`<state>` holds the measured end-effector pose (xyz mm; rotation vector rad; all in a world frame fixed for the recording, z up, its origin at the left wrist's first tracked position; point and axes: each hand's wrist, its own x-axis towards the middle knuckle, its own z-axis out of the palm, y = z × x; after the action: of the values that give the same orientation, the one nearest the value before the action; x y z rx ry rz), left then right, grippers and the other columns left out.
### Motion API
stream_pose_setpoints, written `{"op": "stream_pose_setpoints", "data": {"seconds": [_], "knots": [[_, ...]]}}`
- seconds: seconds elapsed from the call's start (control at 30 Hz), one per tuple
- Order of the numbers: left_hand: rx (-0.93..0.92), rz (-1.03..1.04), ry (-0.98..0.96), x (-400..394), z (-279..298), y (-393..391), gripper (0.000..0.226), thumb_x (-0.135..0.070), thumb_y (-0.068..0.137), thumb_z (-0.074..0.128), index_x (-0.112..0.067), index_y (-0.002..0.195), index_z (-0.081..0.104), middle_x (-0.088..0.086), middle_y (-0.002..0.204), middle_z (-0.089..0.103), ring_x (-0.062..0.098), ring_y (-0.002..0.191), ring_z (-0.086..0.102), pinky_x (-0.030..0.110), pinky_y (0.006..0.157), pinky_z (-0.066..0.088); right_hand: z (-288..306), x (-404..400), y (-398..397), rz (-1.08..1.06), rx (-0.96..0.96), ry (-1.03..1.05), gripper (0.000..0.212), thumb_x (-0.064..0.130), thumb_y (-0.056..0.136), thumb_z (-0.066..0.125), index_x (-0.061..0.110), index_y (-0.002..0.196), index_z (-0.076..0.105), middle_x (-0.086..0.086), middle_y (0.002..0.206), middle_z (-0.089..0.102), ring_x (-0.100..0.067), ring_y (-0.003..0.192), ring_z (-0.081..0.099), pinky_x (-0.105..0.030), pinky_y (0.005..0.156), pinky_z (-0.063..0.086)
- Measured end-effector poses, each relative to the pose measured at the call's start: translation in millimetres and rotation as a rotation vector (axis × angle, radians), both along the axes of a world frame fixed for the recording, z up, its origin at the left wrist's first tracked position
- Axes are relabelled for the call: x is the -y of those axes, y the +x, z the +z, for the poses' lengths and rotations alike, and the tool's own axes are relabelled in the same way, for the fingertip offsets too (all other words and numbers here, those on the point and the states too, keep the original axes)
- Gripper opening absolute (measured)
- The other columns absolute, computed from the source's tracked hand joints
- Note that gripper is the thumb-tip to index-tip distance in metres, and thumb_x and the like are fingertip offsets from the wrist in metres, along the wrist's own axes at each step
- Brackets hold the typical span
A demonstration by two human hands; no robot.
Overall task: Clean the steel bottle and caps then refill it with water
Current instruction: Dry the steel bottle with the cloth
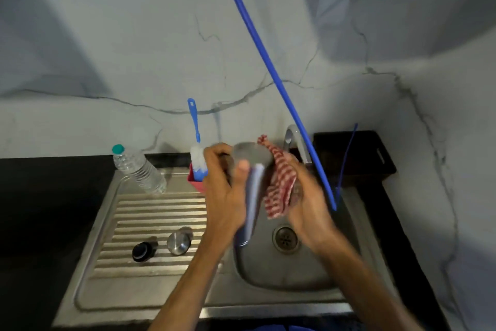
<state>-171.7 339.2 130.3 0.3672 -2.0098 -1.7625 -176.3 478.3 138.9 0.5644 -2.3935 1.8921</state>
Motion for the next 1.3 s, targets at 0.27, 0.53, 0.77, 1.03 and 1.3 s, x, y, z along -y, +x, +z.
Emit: {"op": "stream_pose_setpoints", "data": {"seconds": [0.27,0.53,0.77,1.03,1.3], "knots": [[0.115,-0.106,0.135,-8.7,2.1,1.2,0.06,-0.056,0.066,0.091,-0.035,0.111,0.058,-0.013,0.097,0.074,0.01,0.082,0.076,0.024,0.072,0.061,-33.1,28.1,22.2,-0.124,0.334,-0.154,0.025,0.031,0.108,0.041,0.044,0.112,0.062,0.04,0.094,0.068,0.01,0.108,0.063,0.002,0.073,0.043],[0.126,0.216,0.686,45.1,2.2,-27.3,0.093,-0.081,0.062,0.078,-0.015,0.126,0.07,0.015,0.106,0.076,0.028,0.083,0.074,0.046,0.075,0.064,-45.7,10.1,36.4,0.041,0.338,-0.124,0.03,0.027,0.102,0.057,0.03,0.132,0.061,0.009,0.096,0.076,-0.004,0.08,0.073,-0.014,0.062,0.053],[0.263,0.187,0.72,26.8,-39.1,8.4,0.09,-0.083,0.067,0.074,-0.018,0.129,0.068,0.022,0.116,0.073,0.032,0.096,0.075,0.053,0.091,0.06,-70.7,30.0,23.1,-0.023,0.36,0.276,0.044,0.062,0.101,0.038,0.029,0.093,0.066,0.007,0.082,0.07,-0.004,0.076,0.066,-0.041,0.083,0.055],[0.231,0.231,0.699,36.6,-43.6,31.0,0.066,-0.073,0.078,0.074,-0.017,0.114,0.073,0.007,0.095,0.076,0.025,0.085,0.075,0.044,0.079,0.064,-59.7,48.5,33.6,-0.003,0.632,0.047,0.049,0.065,0.097,0.045,0.025,0.101,0.074,-0.008,0.088,0.077,-0.023,0.083,0.075,-0.044,0.086,0.06],[0.169,0.202,0.704,87.4,-18.2,38.5,0.037,-0.065,0.095,0.06,-0.03,0.107,0.064,0.002,0.105,0.075,0.022,0.099,0.075,0.039,0.084,0.062,-56.6,55.8,79.7,-0.198,1.147,-0.746,0.057,0.046,0.1,0.051,-0.003,0.126,0.062,-0.025,0.101,0.073,-0.034,0.088,0.072,-0.043,0.084,0.057]]}}
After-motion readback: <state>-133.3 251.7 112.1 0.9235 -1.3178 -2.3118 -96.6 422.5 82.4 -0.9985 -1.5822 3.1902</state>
